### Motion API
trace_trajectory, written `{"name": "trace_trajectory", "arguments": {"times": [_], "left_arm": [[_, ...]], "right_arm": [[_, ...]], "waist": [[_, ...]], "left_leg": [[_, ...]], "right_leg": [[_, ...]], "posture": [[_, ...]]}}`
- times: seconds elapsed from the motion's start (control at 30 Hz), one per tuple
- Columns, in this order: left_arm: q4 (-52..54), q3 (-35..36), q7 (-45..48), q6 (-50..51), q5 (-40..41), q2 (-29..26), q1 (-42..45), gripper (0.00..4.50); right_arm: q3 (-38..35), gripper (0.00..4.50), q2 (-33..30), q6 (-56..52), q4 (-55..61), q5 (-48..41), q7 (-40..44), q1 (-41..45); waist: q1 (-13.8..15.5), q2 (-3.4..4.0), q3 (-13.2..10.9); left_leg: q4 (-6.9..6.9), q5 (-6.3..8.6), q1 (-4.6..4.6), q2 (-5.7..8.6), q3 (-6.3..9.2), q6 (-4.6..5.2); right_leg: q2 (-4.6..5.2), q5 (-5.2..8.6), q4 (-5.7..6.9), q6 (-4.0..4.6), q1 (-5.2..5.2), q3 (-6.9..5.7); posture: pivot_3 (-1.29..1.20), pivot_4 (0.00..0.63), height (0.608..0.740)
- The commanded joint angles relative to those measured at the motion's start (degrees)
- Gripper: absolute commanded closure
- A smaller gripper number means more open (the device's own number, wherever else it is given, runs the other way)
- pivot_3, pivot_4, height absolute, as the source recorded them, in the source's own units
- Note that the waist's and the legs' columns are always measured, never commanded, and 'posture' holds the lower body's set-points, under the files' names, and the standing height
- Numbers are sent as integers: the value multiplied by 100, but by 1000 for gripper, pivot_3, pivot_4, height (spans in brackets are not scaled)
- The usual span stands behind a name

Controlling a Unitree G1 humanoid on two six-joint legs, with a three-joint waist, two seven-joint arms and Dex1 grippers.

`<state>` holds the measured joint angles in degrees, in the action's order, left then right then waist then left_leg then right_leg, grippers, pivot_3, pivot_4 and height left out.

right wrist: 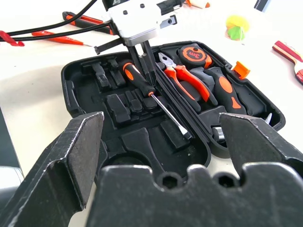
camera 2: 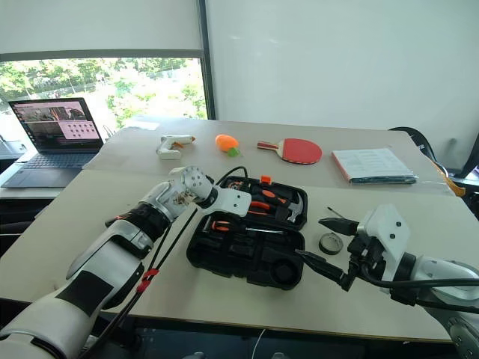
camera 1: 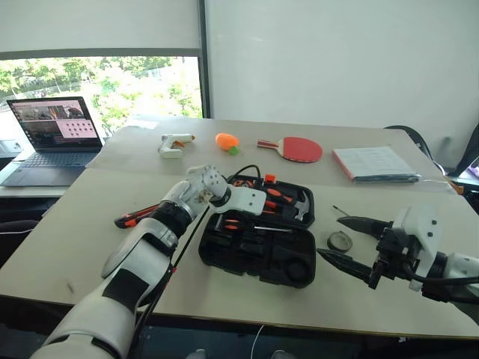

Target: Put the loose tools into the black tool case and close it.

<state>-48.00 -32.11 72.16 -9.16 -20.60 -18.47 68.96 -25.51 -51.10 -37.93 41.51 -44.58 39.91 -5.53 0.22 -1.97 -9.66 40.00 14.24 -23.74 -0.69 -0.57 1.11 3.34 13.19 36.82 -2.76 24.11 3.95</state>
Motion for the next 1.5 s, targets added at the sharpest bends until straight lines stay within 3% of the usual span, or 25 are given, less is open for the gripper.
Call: {"name": "trace_trajectory", "arguments": {"times": [0.03, 0.5, 0.73, 1.27, 1.37, 1.5], "left_arm": [[-113, -266, -13, -408, -282, 10, -199, 4445], [-686, -350, -250, -989, -660, 312, -77, 4445], [-978, -435, -456, -1226, -869, 551, -50, 4445], [-1526, -604, -1148, -1966, -1377, 907, 87, 4445], [-1638, -348, -1203, -1864, -1182, 909, 166, 4445], [-1541, 499, -689, -1354, -268, 746, 248, 4445]], "right_arm": [[-84, 0, 43, 110, 22, 37, -16, 49], [33, 0, 156, 132, -35, 182, -5, 73], [120, 0, 173, 150, -115, 216, -4, 141], [336, 0, 244, 201, -263, 462, 26, 184], [344, 0, 240, 180, -267, 473, 25, 209], [283, 0, 210, 148, -283, 498, 59, 192]], "waist": [[-1, 1, 1], [49, 10, 14], [61, 13, 21], [150, 16, 76], [193, 20, 82], [189, 19, 81]], "left_leg": [[0, 0, 1, 0, 0, 0], [4, 0, 15, 3, -1, 0], [0, 3, 80, 4, 1, 3], [0, 3, 76, 21, 17, 4], [0, 4, 92, 27, 30, 5], [2, 3, 85, 29, 35, 8]], "right_leg": [[0, 0, 0, 0, 0, 0], [1, -1, -1, -3, -18, 0], [2, 9, -23, -19, -100, -3], [8, 8, -39, -22, -112, -2], [6, 11, -67, -41, -150, -3], [8, 31, -80, -83, -154, -1]], "posture": [[0, 150, 740], [0, 150, 740], [0, 150, 740], [0, 150, 740], [0, 150, 740], [0, 150, 740]]}}
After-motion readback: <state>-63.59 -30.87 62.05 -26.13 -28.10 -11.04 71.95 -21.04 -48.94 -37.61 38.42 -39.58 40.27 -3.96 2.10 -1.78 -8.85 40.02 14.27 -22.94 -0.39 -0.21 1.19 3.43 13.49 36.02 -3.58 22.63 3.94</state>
